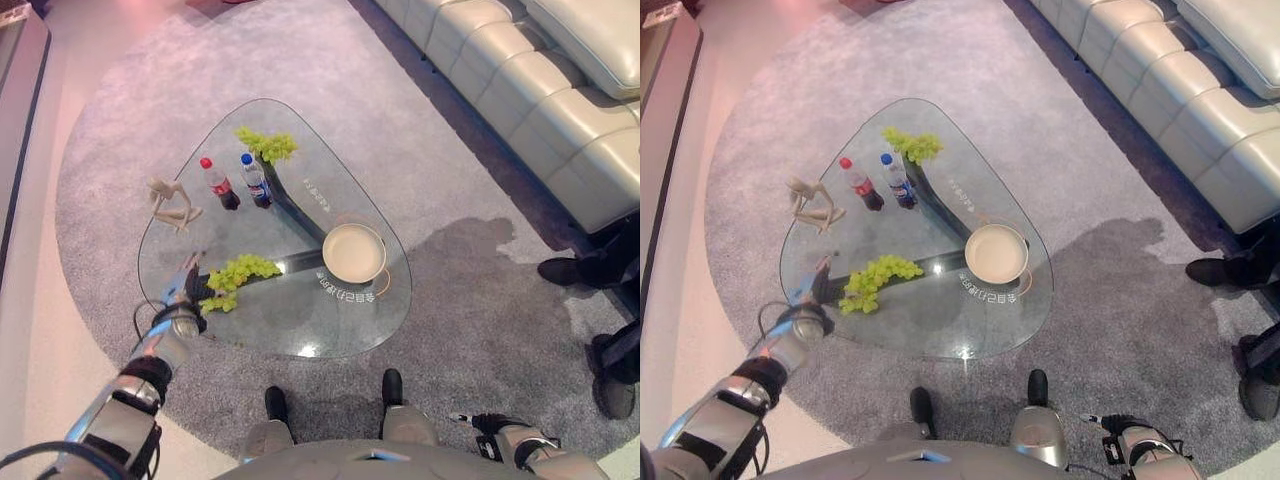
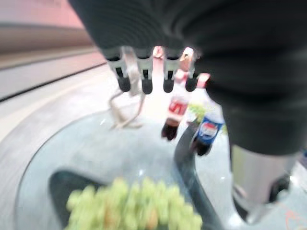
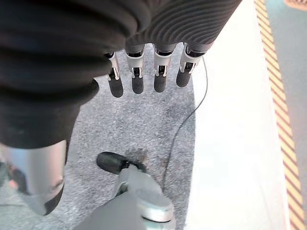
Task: Pick up fruits into the plate
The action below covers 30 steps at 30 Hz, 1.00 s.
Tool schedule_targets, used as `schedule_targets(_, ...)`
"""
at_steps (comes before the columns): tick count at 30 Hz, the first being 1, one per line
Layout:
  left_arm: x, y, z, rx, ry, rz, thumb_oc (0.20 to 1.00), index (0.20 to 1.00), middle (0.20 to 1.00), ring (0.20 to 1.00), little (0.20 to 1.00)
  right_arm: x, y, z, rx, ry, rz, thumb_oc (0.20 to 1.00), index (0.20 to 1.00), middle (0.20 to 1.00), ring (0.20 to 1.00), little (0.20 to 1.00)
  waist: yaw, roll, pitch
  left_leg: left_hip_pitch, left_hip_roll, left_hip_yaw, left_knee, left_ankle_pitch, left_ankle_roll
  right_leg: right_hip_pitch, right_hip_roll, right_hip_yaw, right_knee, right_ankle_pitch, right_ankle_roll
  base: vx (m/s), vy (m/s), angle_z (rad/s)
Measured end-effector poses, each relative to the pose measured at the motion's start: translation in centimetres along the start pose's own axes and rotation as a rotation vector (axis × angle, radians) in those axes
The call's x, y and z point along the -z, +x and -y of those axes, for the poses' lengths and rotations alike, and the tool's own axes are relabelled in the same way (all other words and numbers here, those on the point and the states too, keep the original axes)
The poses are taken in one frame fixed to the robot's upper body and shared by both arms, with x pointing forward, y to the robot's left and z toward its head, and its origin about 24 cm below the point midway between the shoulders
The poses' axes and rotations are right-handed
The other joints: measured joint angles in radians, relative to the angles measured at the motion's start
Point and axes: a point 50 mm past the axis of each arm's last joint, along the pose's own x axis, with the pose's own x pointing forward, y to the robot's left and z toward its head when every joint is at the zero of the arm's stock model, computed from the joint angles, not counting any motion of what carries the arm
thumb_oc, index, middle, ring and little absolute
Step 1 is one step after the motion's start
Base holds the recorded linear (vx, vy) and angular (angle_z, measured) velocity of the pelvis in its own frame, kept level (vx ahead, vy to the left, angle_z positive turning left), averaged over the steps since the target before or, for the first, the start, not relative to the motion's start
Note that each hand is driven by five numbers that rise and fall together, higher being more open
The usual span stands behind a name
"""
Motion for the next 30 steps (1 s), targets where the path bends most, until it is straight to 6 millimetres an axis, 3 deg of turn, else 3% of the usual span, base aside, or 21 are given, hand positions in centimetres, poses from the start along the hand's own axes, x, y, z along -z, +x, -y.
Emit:
schedule_targets(2, -0.4, 0.5, -0.9, -0.015, 0.031, 0.023, 1.0, 1.0, 1.0, 1.0, 1.0, -0.3, 0.0, 0.2, 0.005, 0.0, 0.009, 1.0, 1.0, 1.0, 1.0, 1.0, -0.002, 0.0, 0.012, -0.015, 0.0, 0.001, 0.0, 0.004, 0.0, -0.016, 0.0, 0.002, 0.0, 0.004, 0.0, -0.08, 0.024, -0.04)
schedule_targets(3, -1.2, 1.5, -2.9, -0.054, 0.088, 0.061, 1.0, 1.0, 1.0, 1.0, 1.0, -1.3, -0.1, 0.8, 0.019, -0.001, 0.034, 1.0, 1.0, 1.0, 1.0, 1.0, -0.01, 0.001, 0.049, -0.037, -0.001, 0.002, 0.0, 0.013, 0.001, -0.04, 0.0, 0.007, 0.0, 0.014, -0.002, -0.09, 0.027, -0.06)
schedule_targets(4, -1.5, 1.8, -3.4, -0.066, 0.09, 0.068, 1.0, 1.0, 1.0, 1.0, 1.0, -1.6, -0.1, 1.0, 0.024, 0.0, 0.043, 1.0, 1.0, 1.0, 1.0, 1.0, -0.011, 0.0, 0.062, -0.041, -0.001, 0.005, 0.0, 0.015, 0.002, -0.046, 0.001, 0.01, 0.0, 0.017, -0.002, -0.13, 0.037, -0.18)
schedule_targets(8, -4.3, 4.2, -8.6, -0.186, 0.164, 0.113, 1.0, 1.0, 1.0, 1.0, 1.0, -6.1, -0.7, 3.1, 0.067, -0.004, 0.177, 1.0, 1.0, 1.0, 1.0, 1.0, -0.035, -0.01, 0.2, -0.101, 0.001, 0.022, 0.012, 0.03, 0.003, -0.112, 0.002, 0.026, 0.007, 0.043, -0.009, -0.08, 0.006, -0.09)
schedule_targets(12, -5.3, 4.9, -10.3, -0.226, 0.222, 0.117, 1.0, 1.0, 1.0, 1.0, 1.0, -7.7, -1.1, 3.1, 0.066, 0.006, 0.244, 1.0, 1.0, 1.0, 1.0, 1.0, -0.061, -0.018, 0.256, -0.117, 0.005, 0.023, 0.014, 0.03, 0.002, -0.126, 0.006, 0.024, 0.008, 0.043, -0.009, -0.06, -0.028, -0.01)
schedule_targets(21, -6.9, 5.9, -13.9, -0.354, 0.352, 0.091, 1.0, 1.0, 1.0, 1.0, 1.0, -9.7, -1.6, 3.0, 0.067, -0.033, 0.304, 1.0, 1.0, 1.0, 1.0, 1.0, -0.073, -0.035, 0.278, -0.3, 0.0, 0.022, 0.087, 0.03, 0.002, -0.332, -0.015, 0.025, 0.121, 0.04, -0.007, -0.07, 0.01, 0.0)
schedule_targets(30, -6.2, 5.9, -15.8, -0.46, 0.227, -0.024, 1.0, 1.0, 1.0, 1.0, 1.0, -10.5, -1.9, 3.0, 0.068, -0.028, 0.349, 1.0, 1.0, 1.0, 1.0, 1.0, -0.087, -0.038, 0.282, -0.469, -0.001, 0.021, 0.123, 0.056, 0.02, -0.533, -0.021, 0.051, 0.209, 0.025, -0.005, -0.01, 0.008, -0.01)
